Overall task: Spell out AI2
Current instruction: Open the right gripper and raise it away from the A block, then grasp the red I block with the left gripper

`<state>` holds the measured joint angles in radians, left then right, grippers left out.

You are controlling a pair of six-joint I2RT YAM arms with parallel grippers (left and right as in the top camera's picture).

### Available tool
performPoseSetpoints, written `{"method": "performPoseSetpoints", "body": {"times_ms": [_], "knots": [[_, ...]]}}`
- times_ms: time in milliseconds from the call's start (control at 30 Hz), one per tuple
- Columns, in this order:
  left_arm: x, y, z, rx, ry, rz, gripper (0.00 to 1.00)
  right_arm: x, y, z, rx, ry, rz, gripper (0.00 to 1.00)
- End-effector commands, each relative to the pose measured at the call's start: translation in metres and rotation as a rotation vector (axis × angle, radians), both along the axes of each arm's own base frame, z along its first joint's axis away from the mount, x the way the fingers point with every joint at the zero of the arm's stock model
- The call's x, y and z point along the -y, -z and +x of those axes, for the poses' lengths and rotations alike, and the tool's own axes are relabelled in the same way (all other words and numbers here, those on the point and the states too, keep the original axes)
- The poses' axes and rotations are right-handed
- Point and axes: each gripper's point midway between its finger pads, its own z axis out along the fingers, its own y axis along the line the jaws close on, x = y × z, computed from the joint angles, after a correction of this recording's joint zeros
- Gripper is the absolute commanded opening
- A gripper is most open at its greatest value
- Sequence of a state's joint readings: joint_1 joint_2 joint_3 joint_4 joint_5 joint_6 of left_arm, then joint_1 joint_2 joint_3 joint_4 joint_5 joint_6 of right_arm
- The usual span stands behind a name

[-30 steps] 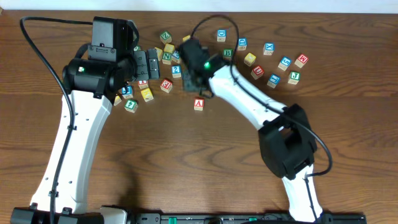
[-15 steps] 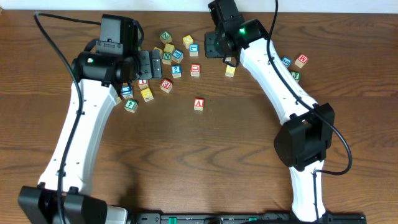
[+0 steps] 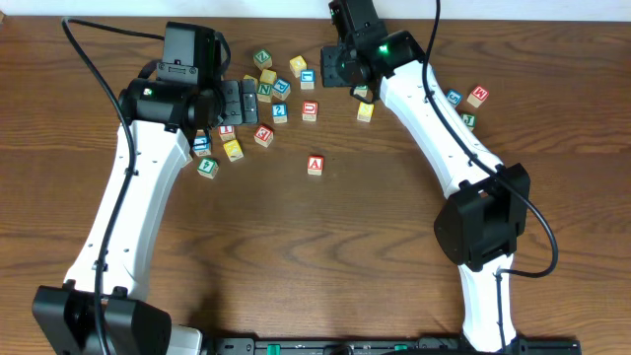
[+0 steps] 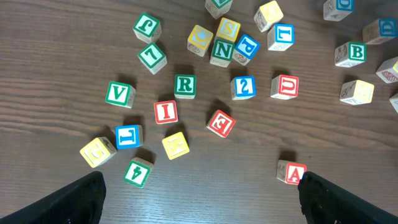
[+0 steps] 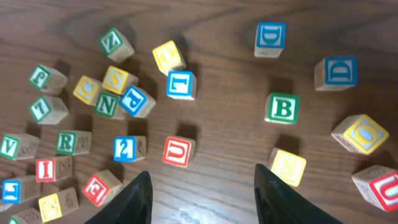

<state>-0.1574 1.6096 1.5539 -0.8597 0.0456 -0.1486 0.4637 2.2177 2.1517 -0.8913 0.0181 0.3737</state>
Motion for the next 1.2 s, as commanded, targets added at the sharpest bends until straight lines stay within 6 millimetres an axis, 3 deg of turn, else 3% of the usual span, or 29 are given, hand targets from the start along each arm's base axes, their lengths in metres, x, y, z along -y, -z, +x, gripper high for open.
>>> {"method": "performPoseSetpoints", "body": {"times_ms": [0, 300, 467, 667, 800, 967, 1033, 1067, 1167], "knots": [[-0.002, -0.003, 0.004, 0.014, 0.005, 0.017, 0.98, 0.013, -0.004, 0.005, -0.001, 0.020, -0.002, 0.48], [-0.002, -0.005, 0.007, 0.029, 0.002, 0.012, 0.98, 0.053, 0.006, 0.005, -0.075, 0.096, -0.025, 0.48], [-0.001, -0.002, 0.010, 0.027, -0.041, -0.020, 0.98, 0.052, 0.007, 0.004, -0.080, 0.092, -0.021, 0.50], [-0.007, 0.021, 0.018, -0.024, -0.106, -0.019, 0.98, 0.043, 0.006, 0.001, -0.086, 0.067, 0.002, 0.50], [-0.031, 0.036, 0.024, -0.050, -0.217, 0.002, 0.98, 0.026, 0.003, -0.001, -0.073, 0.032, 0.027, 0.49], [-0.058, 0.037, 0.026, -0.053, -0.281, 0.004, 0.98, -0.003, -0.005, -0.001, -0.024, -0.011, 0.059, 0.49], [-0.067, 0.039, 0.023, -0.065, -0.301, 0.006, 0.97, -0.022, -0.007, -0.002, -0.009, -0.049, 0.099, 0.49], [-0.075, 0.040, 0.021, -0.074, -0.321, 0.006, 0.98, -0.043, -0.007, -0.004, 0.001, -0.085, 0.141, 0.49], [-0.085, 0.040, 0.020, -0.079, -0.342, 0.000, 0.98, -0.069, 0.000, -0.007, 0.017, -0.126, 0.155, 0.49]]}}
